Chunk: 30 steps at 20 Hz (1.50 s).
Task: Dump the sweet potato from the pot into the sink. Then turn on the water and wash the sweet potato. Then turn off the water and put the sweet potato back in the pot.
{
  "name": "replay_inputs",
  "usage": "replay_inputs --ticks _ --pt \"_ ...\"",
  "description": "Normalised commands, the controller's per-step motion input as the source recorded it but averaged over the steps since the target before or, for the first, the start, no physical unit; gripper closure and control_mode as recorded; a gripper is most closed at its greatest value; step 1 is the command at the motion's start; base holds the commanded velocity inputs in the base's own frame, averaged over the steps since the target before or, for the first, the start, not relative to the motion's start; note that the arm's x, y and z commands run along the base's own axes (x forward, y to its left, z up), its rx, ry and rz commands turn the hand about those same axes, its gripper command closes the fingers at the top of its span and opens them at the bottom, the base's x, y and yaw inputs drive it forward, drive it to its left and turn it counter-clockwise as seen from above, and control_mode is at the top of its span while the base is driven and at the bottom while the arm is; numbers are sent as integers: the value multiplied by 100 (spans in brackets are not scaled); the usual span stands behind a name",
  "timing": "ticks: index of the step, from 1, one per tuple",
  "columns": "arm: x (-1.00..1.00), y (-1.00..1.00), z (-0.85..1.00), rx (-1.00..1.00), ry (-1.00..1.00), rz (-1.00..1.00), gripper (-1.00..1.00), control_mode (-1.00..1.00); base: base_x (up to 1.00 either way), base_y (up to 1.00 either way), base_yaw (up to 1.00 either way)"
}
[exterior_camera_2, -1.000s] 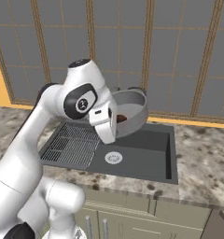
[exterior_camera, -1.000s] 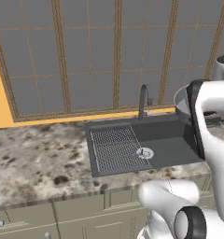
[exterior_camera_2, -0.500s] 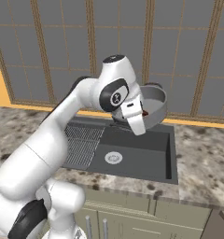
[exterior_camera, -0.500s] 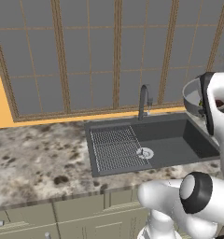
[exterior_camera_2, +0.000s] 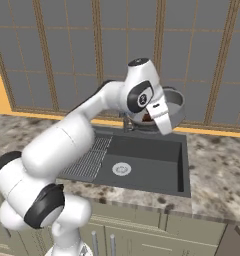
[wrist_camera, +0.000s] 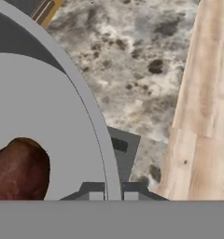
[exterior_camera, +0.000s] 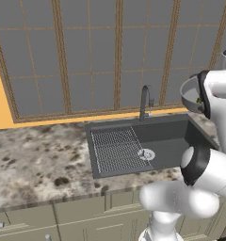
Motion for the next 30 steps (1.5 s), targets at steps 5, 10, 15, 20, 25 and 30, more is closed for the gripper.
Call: replay_inputs --ticks 5,10,15,20,25,30 --pt "36 -26 -13 -17 1 0 100 -100 0 0 0" --pt "38 -18 -6 -22 2 0 100 -100 0 0 0" --pt "19 -19 0 -29 1 0 100 -100 0 0 0" --pt "0 -42 0 -22 0 1 100 -100 0 0 0" --pt "4 -29 0 -16 -4 2 100 -100 0 0 0" --pt "19 -9 0 -17 -10 2 100 -100 0 0 0"
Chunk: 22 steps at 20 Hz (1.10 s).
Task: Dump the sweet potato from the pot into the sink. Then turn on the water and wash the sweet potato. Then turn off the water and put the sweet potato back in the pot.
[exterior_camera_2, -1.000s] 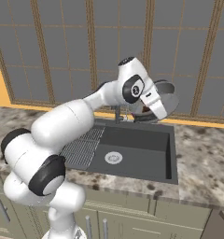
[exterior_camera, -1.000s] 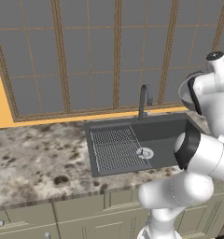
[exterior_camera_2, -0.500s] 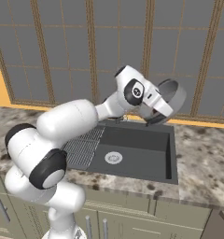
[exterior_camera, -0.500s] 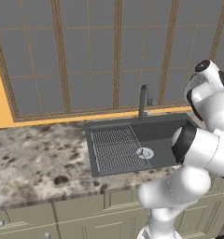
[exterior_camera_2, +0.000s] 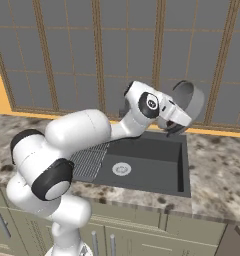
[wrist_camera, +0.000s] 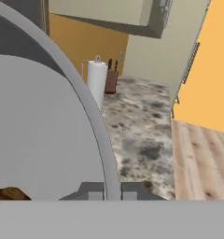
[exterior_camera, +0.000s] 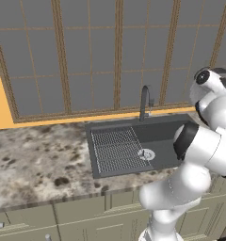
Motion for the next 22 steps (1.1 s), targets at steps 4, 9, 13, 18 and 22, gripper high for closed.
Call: replay_inputs --ticks 4,9,13,18,22 --pt "18 -13 3 -26 0 0 100 -100 0 0 0" --pt "30 -7 12 -25 0 1 100 -100 0 0 0" --pt "34 0 16 -24 0 1 100 -100 0 0 0" --pt "29 0 17 -21 0 2 100 -100 0 0 0" --pt "39 0 16 -24 0 4 100 -100 0 0 0"
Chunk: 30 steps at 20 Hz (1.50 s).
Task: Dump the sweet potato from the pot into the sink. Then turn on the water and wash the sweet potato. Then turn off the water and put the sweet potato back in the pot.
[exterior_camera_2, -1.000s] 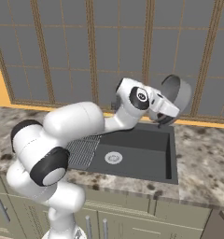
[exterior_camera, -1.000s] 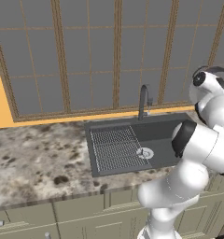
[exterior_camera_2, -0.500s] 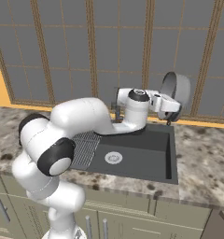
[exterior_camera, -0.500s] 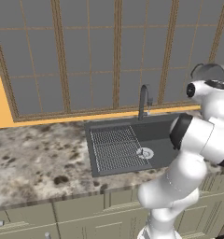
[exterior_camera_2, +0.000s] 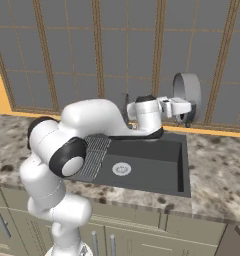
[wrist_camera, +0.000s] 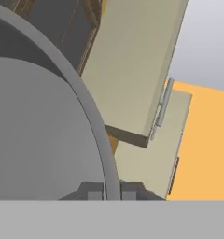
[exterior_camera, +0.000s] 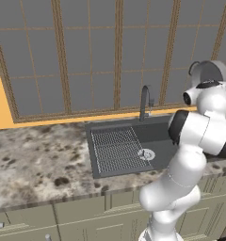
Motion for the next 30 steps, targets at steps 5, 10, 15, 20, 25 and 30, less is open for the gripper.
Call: replay_inputs --ticks 5,10,15,20,25,30 --pt "32 7 20 -26 0 7 100 -100 0 0 0" --pt "4 12 23 -26 0 10 100 -100 0 0 0" --pt "-20 0 28 -20 -5 9 100 -100 0 0 0" --pt "-97 -6 3 6 -31 5 100 -100 0 0 0" --pt "-99 0 0 15 -19 11 100 -100 0 0 0" --pt "-53 5 -5 8 11 8 100 -100 0 0 0"
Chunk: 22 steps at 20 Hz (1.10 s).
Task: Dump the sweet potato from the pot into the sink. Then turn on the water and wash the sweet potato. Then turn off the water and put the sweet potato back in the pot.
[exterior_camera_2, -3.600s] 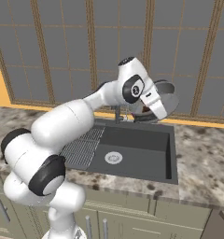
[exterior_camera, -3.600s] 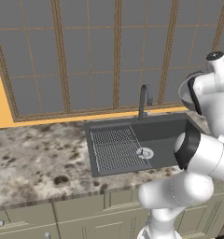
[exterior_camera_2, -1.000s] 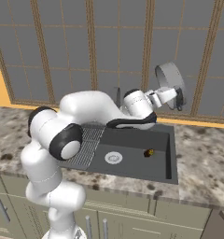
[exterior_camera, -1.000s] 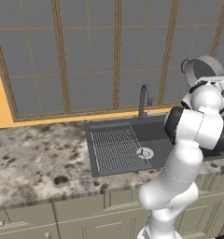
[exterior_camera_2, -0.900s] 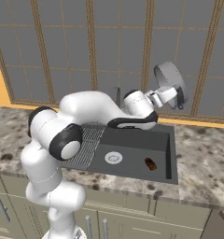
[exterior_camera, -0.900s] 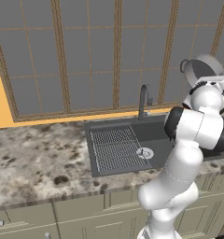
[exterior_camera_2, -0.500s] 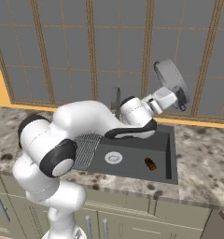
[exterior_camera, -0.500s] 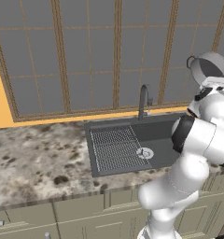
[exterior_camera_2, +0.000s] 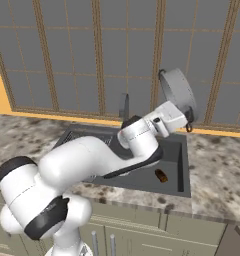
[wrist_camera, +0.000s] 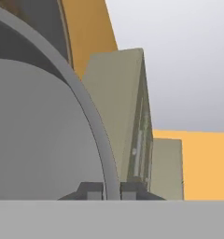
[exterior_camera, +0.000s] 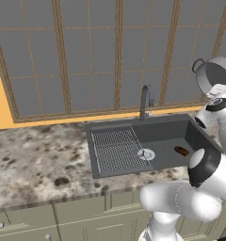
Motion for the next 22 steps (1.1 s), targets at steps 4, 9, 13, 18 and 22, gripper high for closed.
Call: replay_inputs --ticks 4,9,13,18,22 --pt "-42 9 -5 24 2 2 100 -100 0 0 0" --pt "-46 7 0 49 -16 2 100 -100 0 0 0" --pt "-8 37 0 48 -7 5 100 -100 0 0 0" --pt "0 54 -3 48 0 11 100 -100 0 0 0" --pt "0 42 -22 51 0 13 100 -100 0 0 0"
